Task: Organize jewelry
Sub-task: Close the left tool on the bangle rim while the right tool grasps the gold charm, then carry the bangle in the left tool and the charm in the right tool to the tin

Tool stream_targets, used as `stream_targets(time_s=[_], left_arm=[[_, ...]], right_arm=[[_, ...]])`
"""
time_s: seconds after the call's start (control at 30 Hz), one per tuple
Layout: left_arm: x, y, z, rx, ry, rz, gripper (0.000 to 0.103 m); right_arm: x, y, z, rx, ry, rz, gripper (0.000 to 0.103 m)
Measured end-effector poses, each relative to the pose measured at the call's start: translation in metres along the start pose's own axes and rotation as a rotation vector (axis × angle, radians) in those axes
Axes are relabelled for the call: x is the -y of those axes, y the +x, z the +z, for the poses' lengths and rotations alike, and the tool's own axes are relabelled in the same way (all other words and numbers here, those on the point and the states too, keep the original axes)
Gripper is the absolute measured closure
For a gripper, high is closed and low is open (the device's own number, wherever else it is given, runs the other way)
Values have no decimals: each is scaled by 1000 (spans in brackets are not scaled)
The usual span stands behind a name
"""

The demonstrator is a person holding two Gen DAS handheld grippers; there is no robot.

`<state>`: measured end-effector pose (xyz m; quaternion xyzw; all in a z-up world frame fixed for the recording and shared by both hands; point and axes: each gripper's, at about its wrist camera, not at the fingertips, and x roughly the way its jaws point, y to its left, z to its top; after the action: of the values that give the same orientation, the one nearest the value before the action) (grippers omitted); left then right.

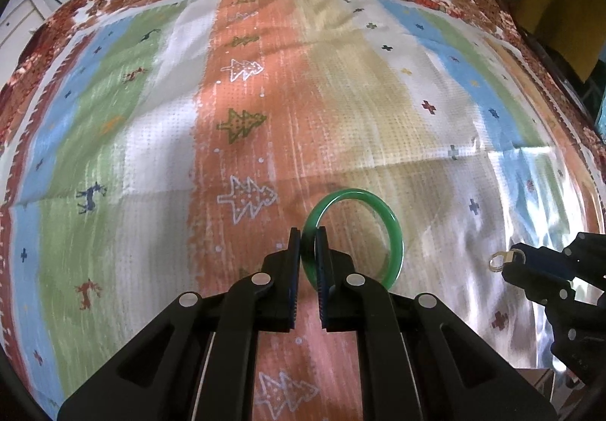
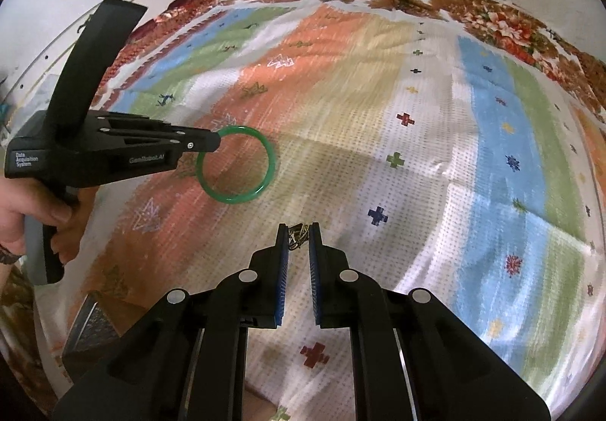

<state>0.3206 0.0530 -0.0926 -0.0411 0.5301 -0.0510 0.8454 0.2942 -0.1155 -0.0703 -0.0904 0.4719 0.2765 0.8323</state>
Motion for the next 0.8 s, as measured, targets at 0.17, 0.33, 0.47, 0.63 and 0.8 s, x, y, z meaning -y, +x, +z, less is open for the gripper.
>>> stream_targets(time_s=[0.17, 0.33, 0.47, 0.63, 0.8], left_arm=[[0, -17, -3, 26, -18, -14, 96], [-6, -32, -7, 44, -51, -21, 96], [-9, -48, -15, 68, -78, -43, 96], [-9, -69, -27, 95, -94, -60, 96], [-7, -87, -38, 123, -107, -71, 96]], right_arm=[[-1, -8, -2, 20, 9, 1, 92], [-5, -18, -6, 39, 10, 2, 92], [-8, -26, -9, 55, 16, -2, 92], [-15, -36, -14, 70, 11, -3, 92], [-25, -51, -20, 94, 1, 5, 92]])
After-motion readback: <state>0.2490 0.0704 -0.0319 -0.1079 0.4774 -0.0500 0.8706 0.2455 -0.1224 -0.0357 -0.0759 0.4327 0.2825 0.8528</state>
